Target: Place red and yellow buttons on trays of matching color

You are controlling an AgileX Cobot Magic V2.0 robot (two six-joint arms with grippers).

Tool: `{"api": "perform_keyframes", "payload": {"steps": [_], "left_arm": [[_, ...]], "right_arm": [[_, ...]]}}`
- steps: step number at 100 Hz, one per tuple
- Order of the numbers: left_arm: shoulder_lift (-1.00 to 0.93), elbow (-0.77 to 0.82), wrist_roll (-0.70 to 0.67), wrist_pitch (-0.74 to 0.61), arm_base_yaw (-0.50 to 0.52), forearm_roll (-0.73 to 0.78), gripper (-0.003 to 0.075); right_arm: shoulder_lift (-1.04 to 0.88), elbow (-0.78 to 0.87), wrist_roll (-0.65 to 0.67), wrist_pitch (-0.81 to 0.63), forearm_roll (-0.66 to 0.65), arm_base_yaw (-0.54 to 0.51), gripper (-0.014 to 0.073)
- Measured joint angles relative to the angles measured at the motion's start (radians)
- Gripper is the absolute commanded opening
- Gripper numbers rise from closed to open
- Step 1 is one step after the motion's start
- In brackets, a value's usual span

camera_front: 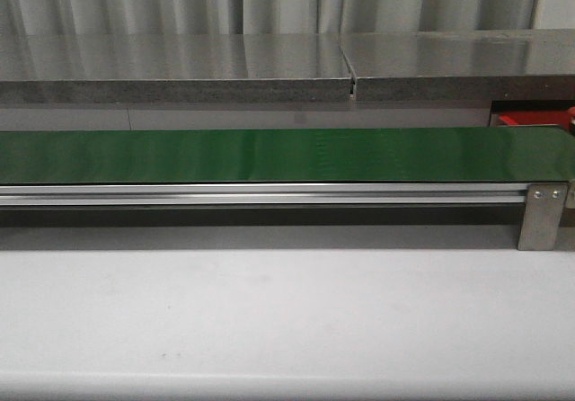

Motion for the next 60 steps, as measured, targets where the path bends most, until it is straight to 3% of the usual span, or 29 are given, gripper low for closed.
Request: {"api": "perform_keyframes", "payload": {"steps": [38, 60], "left_arm": [[0.225, -0.003, -0.053, -0.083, 0.008, -0.001, -0.0020], [0.425, -0.095, -0.054, -0.091, 0.142, -0.001, -0.0020]], "right_arm": [[-0.001, 0.002, 0.000, -0.007, 0.000, 0.000, -0.0076], [-0.001, 0.002, 0.000, -0.008, 0.000, 0.000, -0.0076]]}}
